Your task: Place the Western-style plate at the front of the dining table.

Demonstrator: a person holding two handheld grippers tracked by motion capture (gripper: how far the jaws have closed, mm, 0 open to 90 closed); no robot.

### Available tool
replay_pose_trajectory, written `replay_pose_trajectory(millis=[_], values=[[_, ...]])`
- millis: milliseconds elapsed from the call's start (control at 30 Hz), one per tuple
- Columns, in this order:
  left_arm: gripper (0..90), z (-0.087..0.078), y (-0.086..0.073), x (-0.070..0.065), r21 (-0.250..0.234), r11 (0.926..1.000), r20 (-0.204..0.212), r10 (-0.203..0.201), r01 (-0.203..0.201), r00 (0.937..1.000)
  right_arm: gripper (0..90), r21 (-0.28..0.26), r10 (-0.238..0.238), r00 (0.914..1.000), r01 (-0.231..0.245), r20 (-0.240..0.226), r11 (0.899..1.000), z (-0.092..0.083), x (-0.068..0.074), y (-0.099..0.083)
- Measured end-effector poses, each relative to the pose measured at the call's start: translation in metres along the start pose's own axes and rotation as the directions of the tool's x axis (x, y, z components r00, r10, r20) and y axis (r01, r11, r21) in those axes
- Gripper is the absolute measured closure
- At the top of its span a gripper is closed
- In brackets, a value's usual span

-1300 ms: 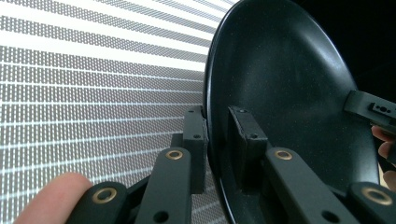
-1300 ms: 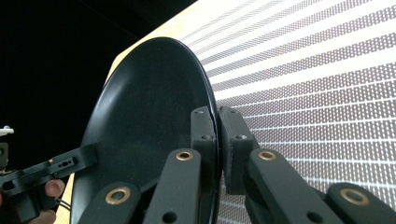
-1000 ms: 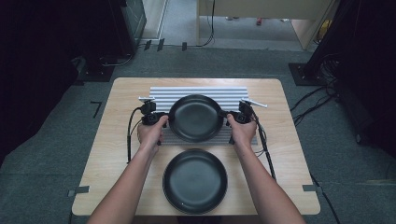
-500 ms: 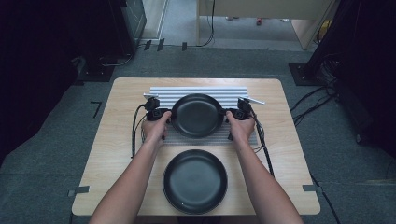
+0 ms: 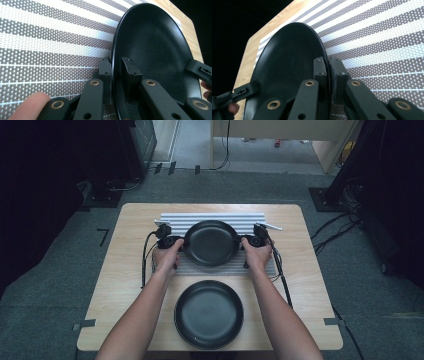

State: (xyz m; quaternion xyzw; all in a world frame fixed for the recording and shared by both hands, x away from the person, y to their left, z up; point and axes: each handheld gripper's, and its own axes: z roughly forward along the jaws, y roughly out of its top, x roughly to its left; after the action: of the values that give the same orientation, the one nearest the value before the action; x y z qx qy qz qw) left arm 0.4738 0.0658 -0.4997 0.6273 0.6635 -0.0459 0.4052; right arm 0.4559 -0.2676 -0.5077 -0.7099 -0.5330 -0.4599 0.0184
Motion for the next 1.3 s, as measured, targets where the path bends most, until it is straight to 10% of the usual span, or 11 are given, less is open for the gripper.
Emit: replay_pose_trajectory(millis=[933,1300], values=[[75.1,-0.001,0.000,0.012,-0.022,0.9996,0.035,-0.016,0.017,0.9993,81.3,-0.020,-0.072,0.9970,0.073,0.028,0.997,0.017,0.003,-0.002],[57.4,-0.026,-0.002,0.002,-0.098,0.9826,0.002,0.159,-0.158,0.9873,54.1,-0.088,-0.223,0.9714,0.230,0.081,0.969,-0.001,0.008,-0.001]])
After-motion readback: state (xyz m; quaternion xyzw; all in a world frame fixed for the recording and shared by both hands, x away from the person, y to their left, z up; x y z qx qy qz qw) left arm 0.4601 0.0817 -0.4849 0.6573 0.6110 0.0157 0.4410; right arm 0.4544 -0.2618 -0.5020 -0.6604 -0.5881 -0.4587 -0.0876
